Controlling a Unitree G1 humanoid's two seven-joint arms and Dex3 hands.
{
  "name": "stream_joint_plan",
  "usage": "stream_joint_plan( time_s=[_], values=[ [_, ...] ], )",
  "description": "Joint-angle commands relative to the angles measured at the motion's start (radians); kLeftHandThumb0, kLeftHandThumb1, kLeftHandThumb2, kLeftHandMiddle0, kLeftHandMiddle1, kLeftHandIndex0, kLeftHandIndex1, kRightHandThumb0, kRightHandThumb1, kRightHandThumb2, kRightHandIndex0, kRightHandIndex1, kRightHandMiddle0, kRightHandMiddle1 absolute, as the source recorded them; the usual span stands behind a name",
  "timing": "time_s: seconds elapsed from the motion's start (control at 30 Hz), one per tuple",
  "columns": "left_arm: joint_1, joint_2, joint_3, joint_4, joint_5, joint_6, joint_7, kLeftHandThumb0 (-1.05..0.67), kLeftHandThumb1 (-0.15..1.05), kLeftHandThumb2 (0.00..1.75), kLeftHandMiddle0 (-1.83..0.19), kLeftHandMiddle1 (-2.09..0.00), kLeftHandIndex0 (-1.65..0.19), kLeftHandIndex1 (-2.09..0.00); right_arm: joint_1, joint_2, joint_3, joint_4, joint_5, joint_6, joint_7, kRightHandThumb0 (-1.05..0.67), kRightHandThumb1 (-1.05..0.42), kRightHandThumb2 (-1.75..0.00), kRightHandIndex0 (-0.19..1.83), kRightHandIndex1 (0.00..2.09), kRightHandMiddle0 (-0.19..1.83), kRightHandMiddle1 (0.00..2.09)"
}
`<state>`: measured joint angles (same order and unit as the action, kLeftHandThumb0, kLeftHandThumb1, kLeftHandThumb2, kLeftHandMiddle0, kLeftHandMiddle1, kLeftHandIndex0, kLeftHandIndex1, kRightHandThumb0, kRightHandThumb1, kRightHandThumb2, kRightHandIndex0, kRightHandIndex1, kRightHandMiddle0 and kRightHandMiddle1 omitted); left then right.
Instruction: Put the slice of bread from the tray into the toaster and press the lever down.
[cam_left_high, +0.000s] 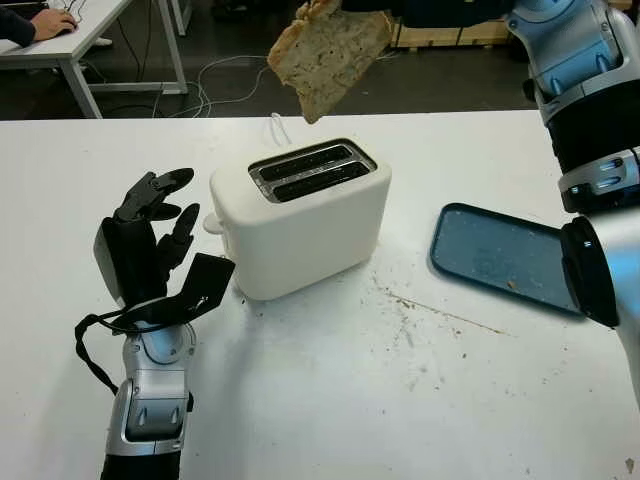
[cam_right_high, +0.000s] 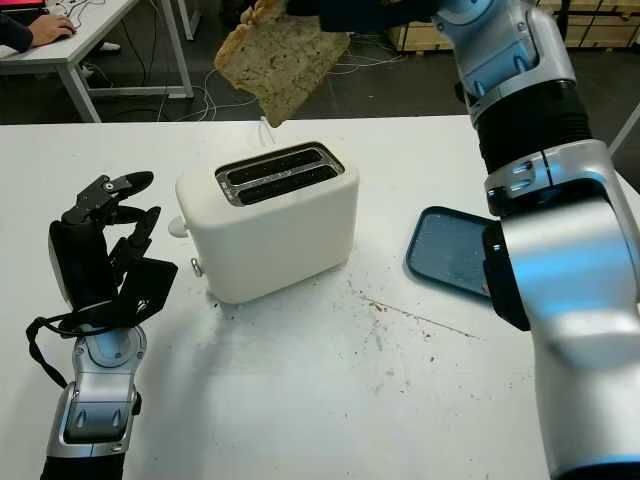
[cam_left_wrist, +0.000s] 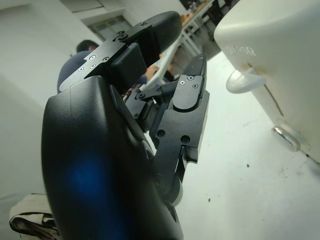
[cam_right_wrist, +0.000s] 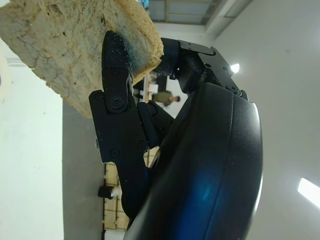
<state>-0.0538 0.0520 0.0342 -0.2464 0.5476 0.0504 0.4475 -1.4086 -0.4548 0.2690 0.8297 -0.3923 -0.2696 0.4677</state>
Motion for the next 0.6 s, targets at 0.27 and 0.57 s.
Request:
stream_joint_plan(
  time_s=[0.27,0.57],
  values=[
    [-0.003,0.0,0.004,0.002,-0.005,-0.015,0.007,-0.08,0.92,0.02,-0.69,-1.11,-0.84,-0.42,0.061,-0.007,0.009,-0.142,-0.017,0.126,0.078,-0.47,-0.92,-0.33,1.15,1.75,0.95,1.75],
    [-0.002,-0.001,0.001,-0.003,0.0,-0.008,0.004,-0.1,0.92,0.03,-0.69,-1.1,-0.83,-0.42,0.072,-0.025,-0.002,-0.155,0.0,0.108,0.116,-0.47,-0.92,-0.34,1.16,1.75,0.96,1.75]
  ],
)
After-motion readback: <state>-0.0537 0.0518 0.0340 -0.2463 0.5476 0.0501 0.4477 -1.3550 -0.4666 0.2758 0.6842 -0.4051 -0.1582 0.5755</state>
